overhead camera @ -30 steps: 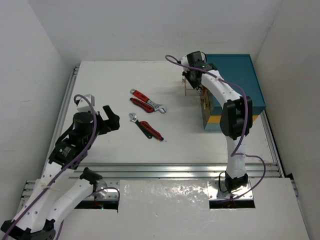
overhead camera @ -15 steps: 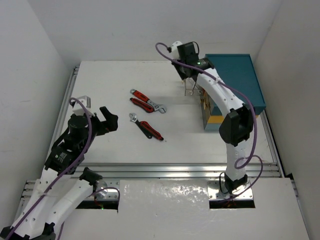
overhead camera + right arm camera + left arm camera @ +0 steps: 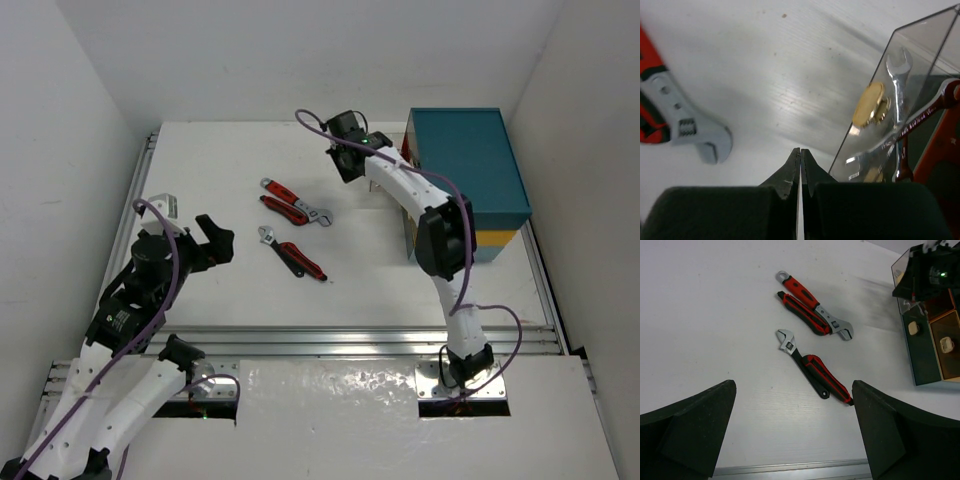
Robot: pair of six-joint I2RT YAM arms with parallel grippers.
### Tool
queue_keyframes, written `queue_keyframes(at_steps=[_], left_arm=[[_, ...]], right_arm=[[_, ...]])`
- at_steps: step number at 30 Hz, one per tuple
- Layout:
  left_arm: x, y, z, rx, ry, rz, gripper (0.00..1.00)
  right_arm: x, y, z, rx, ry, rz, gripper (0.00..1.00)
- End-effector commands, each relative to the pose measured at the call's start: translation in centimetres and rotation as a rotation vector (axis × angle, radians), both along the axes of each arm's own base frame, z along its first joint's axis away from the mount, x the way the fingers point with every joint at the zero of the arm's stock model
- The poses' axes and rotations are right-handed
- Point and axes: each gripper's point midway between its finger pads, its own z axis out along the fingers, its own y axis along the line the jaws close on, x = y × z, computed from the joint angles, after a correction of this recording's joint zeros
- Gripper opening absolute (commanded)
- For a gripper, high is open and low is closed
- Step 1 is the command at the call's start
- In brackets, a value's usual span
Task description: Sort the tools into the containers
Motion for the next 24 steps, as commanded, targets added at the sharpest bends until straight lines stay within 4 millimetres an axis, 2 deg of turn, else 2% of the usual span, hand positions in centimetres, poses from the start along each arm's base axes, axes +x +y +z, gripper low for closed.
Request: queue_keyframes(at_steps=[1,2,4,5,7,8,9,14,15,17,20,21,23,24], left_arm=[[0.4,-0.1,1.5,-0.016,-0.063,0.002,1.00],[0.4,-0.1,1.5,-0.016,-0.063,0.002,1.00],[0.3,-0.1,1.6,-0.017,-0.066,0.002,1.00],[0.4,-0.1,1.5,-0.016,-0.064,0.002,1.00],[0.4,-0.1,1.5,-0.015,-0.063,0.004,1.00],[0.4,-0.1,1.4,-0.015,-0.062,0.002,1.00],[0.4,-0.1,1.5,-0.016,-0.064,0.002,1.00],[0.6,-0.2,1.2,-0.012,-0.051,0.001,1.00],[0.6,-0.2,1.2,-0.012,-0.050,-0.001,1.00],[0.6,-0.1,1.2,-0.010,-0.049,0.004,1.00],[0.5,-0.1,1.2,-0.013,-0.050,0.006,1.00],[0.6,-0.1,1.2,-0.011,-0.050,0.006,1.00],[0.6,-0.2,1.2,-0.012,-0.049,0.003,1.00],[0.7,-0.2,1.1,-0.012,-0.047,0.001,1.00]], right_arm=[[3.2,-3.4,-0.4,-0.135,-0.086,-0.141,0.00],[3.7,-4.4,0.5,-0.150,-0.109,-0.173,0.00],[4.8,-6.6,-0.3,-0.200,-0.116,-0.241,0.00],[5.1,-9.0,-0.2,-0.240,-0.126,-0.314,0.00],[5.1,-12.0,-0.4,-0.280,-0.133,-0.390,0.00],[4.4,-13.0,-1.6,-0.309,-0.112,-0.402,0.00],[4.4,-13.9,-0.7,-0.314,-0.133,-0.418,0.00],[4.7,-15.7,-0.2,-0.371,-0.171,-0.450,0.00],[4.8,-16.1,-0.6,-0.394,-0.165,-0.452,0.00],[5.1,-16.6,0.0,-0.429,-0.187,-0.475,0.00],[4.6,-16.8,0.1,-0.434,-0.184,-0.484,0.00],[4.6,-16.7,0.9,-0.409,-0.198,-0.488,0.00],[4.2,-16.1,1.2,-0.382,-0.200,-0.474,0.00],[3.9,-14.8,1.3,-0.348,-0.190,-0.433,0.00]])
